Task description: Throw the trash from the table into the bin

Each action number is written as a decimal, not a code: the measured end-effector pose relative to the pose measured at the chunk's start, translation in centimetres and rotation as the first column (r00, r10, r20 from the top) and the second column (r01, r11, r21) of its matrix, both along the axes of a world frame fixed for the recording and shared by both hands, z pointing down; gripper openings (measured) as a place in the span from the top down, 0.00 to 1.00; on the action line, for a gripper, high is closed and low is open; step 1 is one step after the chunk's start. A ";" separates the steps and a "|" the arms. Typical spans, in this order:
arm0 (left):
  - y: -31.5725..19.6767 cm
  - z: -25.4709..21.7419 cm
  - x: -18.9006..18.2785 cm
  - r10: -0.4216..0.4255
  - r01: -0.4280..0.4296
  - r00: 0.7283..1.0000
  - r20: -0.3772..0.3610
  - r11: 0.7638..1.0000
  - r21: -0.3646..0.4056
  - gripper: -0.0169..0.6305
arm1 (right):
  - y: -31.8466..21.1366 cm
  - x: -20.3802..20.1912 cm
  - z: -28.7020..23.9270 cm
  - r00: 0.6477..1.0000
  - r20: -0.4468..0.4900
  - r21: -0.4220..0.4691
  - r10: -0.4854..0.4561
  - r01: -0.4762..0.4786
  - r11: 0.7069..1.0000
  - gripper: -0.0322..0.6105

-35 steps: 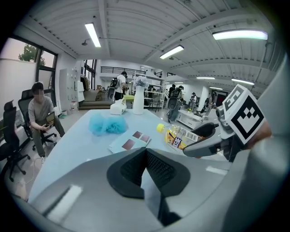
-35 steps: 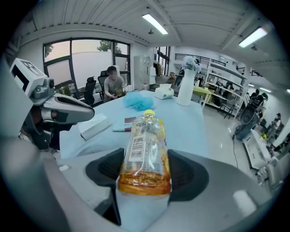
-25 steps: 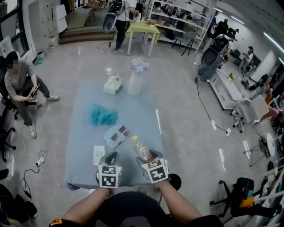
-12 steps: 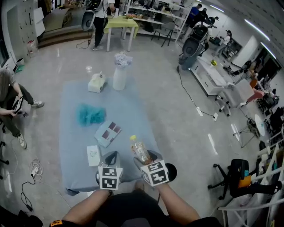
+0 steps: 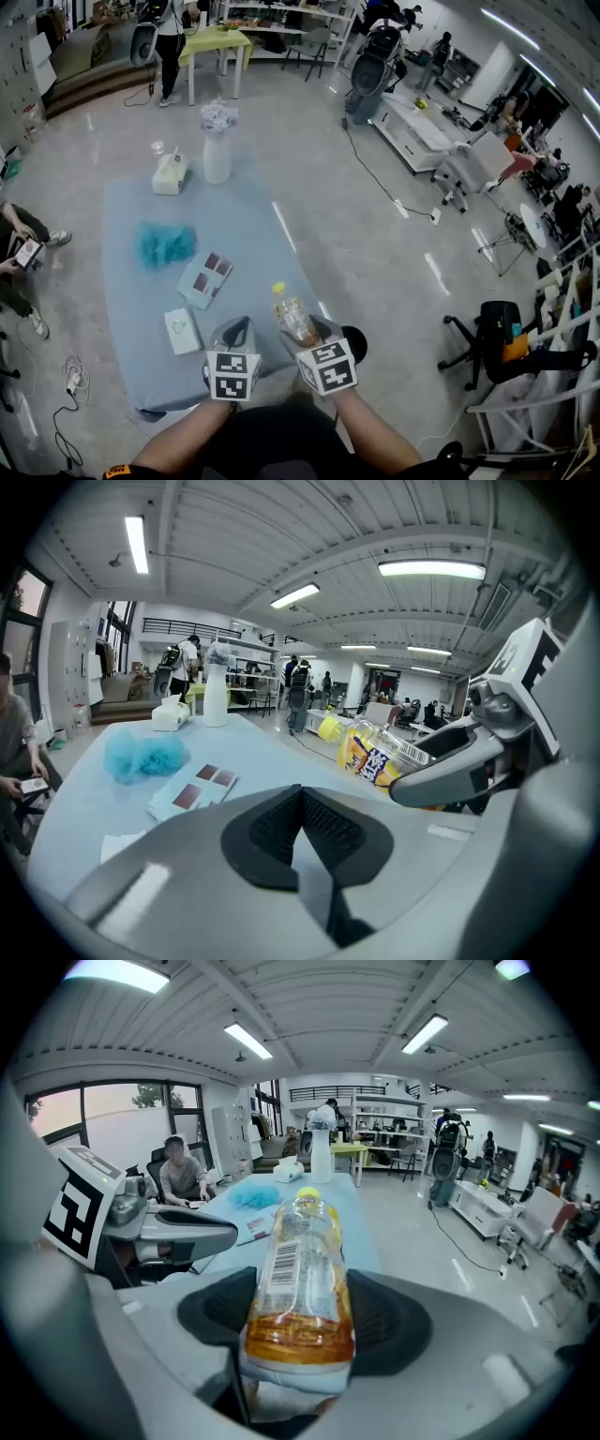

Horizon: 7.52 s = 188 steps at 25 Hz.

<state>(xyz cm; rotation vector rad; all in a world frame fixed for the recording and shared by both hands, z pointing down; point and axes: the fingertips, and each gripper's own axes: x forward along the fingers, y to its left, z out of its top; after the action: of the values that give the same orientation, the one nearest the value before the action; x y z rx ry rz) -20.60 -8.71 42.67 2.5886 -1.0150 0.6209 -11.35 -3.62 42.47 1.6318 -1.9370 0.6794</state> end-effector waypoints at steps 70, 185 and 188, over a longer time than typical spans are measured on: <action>15.4 41.8 39.7 0.391 -0.283 0.894 0.220 0.872 -0.400 0.96 | 19.2 37.7 47.7 0.885 0.084 -0.535 0.459 -0.348 0.769 0.47; 11.7 9.7 33.6 0.242 -0.226 0.970 0.026 0.938 -0.263 0.96 | 13.6 32.1 9.5 0.884 0.134 -0.105 0.447 -0.436 0.894 0.95; 10.7 7.4 31.8 0.201 -0.195 0.980 0.001 0.952 -0.237 0.96 | 12.8 30.4 7.2 0.902 0.130 -0.070 0.411 -0.405 0.911 0.95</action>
<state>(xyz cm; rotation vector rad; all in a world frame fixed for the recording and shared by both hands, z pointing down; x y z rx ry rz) 11.21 1.95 50.11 2.4923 -0.6468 0.7740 19.05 9.18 49.64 2.0365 -1.6664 1.0160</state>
